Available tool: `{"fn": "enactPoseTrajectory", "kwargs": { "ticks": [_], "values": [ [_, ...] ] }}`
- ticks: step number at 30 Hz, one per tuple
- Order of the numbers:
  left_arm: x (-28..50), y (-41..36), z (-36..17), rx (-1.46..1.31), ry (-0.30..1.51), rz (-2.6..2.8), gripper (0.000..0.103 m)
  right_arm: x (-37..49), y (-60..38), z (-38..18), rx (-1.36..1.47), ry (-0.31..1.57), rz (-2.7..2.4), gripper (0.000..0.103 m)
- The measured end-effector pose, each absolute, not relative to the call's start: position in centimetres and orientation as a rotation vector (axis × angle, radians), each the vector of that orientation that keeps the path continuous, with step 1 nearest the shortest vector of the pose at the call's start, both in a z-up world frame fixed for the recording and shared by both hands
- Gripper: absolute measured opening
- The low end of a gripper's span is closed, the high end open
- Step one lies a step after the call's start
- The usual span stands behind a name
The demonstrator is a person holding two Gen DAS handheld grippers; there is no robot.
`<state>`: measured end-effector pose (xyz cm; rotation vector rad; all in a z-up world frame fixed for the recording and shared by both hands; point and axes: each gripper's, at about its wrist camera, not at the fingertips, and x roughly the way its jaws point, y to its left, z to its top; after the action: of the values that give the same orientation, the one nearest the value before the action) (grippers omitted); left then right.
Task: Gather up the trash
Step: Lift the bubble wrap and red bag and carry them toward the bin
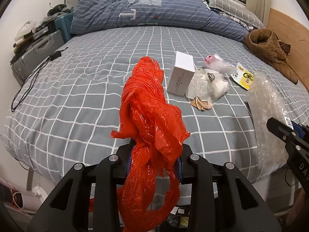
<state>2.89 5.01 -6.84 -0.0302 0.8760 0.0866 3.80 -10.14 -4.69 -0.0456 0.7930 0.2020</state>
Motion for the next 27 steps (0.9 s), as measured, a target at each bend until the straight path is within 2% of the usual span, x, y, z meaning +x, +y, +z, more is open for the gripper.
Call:
{"fn": "enactPoseTrajectory", "kwargs": {
  "ticks": [27],
  "values": [
    [-5.4, 3.8, -7.0, -0.042, 0.893, 0.071, 0.032, -3.5, -9.7, -4.3, -0.038, 0.793, 0.237, 0.023]
  ]
}}
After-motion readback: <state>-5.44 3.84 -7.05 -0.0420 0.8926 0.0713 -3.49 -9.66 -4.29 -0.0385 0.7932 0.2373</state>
